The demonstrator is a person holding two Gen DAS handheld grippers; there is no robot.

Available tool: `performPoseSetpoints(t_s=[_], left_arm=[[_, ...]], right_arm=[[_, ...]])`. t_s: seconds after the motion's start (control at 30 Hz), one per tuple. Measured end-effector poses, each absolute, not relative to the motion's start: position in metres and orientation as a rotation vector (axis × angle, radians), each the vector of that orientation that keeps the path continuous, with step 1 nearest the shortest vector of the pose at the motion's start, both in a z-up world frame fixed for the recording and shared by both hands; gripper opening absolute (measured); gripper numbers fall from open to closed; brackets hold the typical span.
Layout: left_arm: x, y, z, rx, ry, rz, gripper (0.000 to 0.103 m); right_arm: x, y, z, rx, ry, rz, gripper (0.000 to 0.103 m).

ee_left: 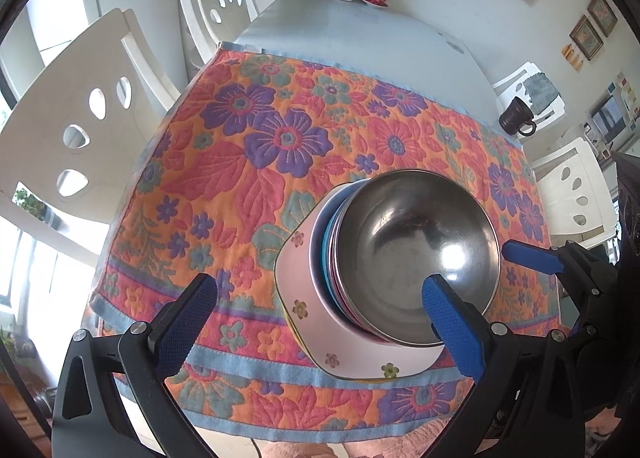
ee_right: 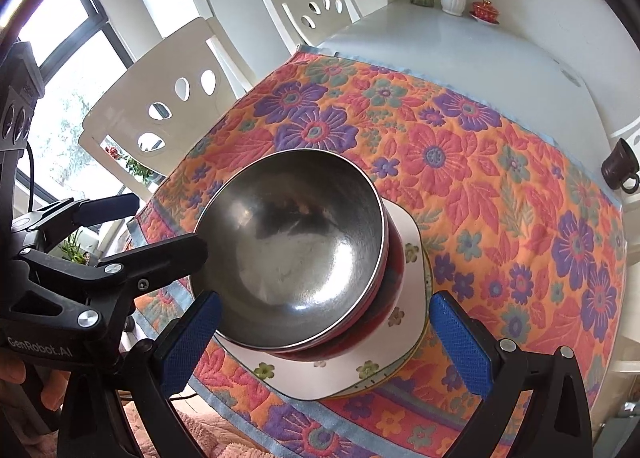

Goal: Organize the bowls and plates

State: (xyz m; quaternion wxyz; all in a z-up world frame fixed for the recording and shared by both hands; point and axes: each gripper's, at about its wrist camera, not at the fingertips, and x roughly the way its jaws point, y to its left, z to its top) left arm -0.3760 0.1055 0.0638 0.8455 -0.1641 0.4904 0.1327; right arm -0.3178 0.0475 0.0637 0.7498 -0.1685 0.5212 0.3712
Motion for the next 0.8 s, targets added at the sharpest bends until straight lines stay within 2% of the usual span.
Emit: performPoseSetpoints(t_s=[0.8], left_arm=[[-0.3704, 0.1048, 0.0673, -0.345, 1.021, 0.262, 0.102]], right_arm=[[-0.3123, 0.0486, 0.061, -0.373, 1.168, 0.82, 0.103]])
